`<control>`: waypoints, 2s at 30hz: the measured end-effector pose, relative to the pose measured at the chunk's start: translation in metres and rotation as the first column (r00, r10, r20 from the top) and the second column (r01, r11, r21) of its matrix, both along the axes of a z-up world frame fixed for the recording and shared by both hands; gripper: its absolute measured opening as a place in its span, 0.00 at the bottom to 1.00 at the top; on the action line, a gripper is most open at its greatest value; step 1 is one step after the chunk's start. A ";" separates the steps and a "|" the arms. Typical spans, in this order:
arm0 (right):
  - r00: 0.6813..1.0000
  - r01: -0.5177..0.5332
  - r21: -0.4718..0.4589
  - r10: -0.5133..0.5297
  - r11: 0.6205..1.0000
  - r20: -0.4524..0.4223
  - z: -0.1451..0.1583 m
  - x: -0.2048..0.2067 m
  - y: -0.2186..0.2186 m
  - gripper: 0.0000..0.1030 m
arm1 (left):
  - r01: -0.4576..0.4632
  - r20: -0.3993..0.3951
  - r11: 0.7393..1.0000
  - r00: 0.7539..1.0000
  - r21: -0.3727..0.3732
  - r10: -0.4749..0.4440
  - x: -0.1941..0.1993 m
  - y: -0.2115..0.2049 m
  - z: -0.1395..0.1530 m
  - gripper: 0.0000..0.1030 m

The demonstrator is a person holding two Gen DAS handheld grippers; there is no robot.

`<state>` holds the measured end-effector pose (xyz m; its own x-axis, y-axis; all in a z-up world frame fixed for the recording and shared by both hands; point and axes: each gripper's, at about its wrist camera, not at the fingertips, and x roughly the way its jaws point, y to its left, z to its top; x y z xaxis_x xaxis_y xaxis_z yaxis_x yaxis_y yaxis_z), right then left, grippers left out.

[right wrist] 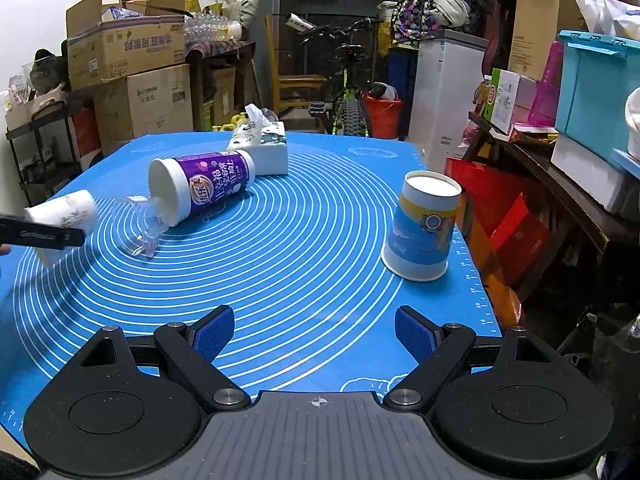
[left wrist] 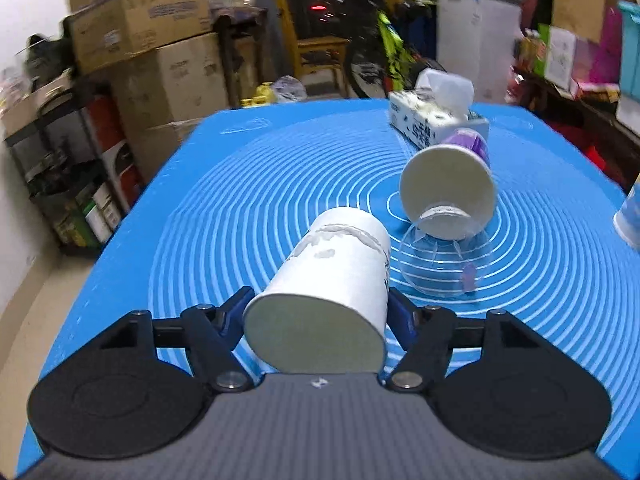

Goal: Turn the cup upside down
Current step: 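Close the left gripper around the white calligraphy cup's body, then lift the cup with the left gripper and rotate it rim-down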

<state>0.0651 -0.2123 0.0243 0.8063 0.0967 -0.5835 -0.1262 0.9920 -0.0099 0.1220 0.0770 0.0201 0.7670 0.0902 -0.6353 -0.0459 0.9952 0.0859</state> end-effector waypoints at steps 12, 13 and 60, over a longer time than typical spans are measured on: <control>0.999 0.048 0.000 -0.048 0.999 0.004 0.001 -0.013 -0.016 0.86 | 0.152 0.046 0.982 0.988 -0.110 -0.148 -0.053 -0.096 0.006 0.69; 0.999 0.053 0.000 -0.053 0.999 0.002 0.000 -0.012 -0.018 0.86 | 0.164 0.037 0.979 0.986 -0.122 -0.161 -0.052 -0.102 0.002 0.69; 0.995 -0.030 0.106 0.040 0.994 -0.093 0.030 0.007 0.005 0.88 | 0.197 0.063 0.974 0.980 -0.115 -0.191 -0.093 -0.092 0.018 0.95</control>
